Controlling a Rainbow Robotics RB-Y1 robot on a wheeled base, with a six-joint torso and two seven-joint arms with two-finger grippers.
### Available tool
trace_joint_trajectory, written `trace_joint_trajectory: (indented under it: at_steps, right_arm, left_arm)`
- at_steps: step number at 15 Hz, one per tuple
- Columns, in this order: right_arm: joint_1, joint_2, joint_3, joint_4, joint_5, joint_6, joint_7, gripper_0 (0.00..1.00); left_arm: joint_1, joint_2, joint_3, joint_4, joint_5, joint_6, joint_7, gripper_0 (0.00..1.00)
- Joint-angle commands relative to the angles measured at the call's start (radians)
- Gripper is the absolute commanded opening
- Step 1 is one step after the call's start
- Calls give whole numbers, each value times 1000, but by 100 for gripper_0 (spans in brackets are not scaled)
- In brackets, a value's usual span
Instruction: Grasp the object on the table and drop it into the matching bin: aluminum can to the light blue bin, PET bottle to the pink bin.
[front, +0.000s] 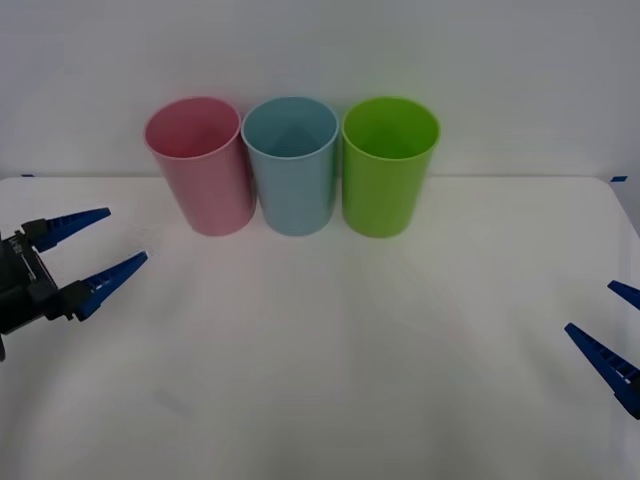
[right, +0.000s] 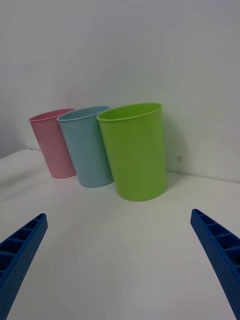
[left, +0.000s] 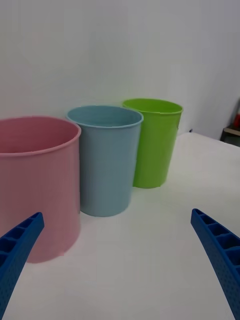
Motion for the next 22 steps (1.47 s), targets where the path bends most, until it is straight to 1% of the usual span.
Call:
trace_joint_trajectory:
  at_steps: [1,3,4,6,7,10,13,16,22]
  right_arm:
    - [0,0,0,0,0,0,0,100]
    - [0,0,0,0,0,0,0,100]
    - [0,0,0,0,0,0,0,100]
    - [0,0,0,0,0,0,0,100]
    - [0,0,0,0,0,0,0,100]
    - [0,0,0,0,0,0,0,100]
    - [0,0,0,0,0,0,0,100]
    - [0,0,0,0,0,0,0,100]
    - [0,0,0,0,0,0,0,100]
  left_arm:
    - [28,3,36,0,-31,-43,-41,100]
    - [54,3,68,0,-40,-86,-61,100]
    - [75,6,82,0,-43,-100,-99,100]
    - [108,31,91,-1,-49,-111,-136,100]
    - [120,43,97,-1,-44,-118,-139,100]
    - [158,46,119,-1,-20,-141,-144,100]
    - [184,46,103,-1,45,-150,-147,100]
    - [201,46,100,-1,86,-161,-144,100]
    - [233,46,108,-1,97,-180,-136,100]
